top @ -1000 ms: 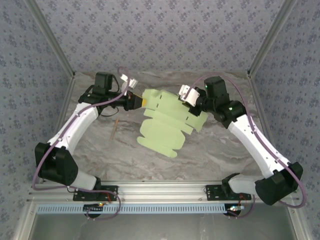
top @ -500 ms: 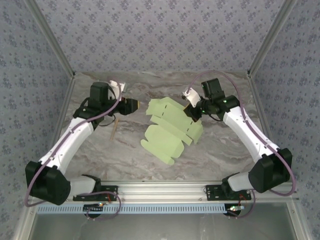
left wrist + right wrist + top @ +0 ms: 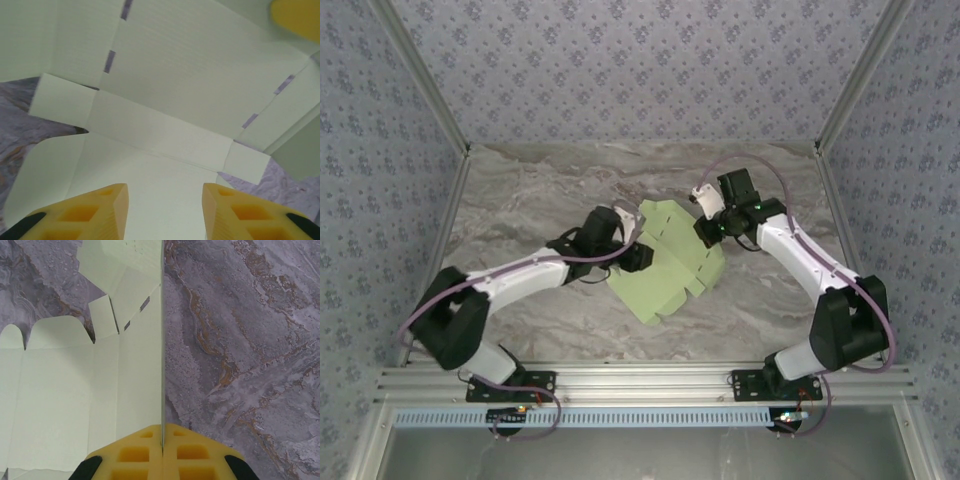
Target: Fold the paper box
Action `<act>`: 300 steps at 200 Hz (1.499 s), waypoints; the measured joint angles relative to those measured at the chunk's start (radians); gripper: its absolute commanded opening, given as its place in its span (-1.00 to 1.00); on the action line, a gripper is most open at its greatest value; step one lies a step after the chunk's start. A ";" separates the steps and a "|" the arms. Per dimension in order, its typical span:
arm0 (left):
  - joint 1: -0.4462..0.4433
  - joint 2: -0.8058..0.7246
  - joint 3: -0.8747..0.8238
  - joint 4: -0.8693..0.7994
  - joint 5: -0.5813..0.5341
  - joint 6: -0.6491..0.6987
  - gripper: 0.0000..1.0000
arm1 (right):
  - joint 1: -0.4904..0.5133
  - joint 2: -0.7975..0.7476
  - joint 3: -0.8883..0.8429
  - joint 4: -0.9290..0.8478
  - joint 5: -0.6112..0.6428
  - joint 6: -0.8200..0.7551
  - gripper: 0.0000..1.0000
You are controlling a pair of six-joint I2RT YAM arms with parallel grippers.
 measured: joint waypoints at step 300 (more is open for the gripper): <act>-0.090 0.473 0.129 0.389 -0.087 0.066 -0.73 | 0.075 0.016 -0.076 0.134 0.139 -0.041 -1.00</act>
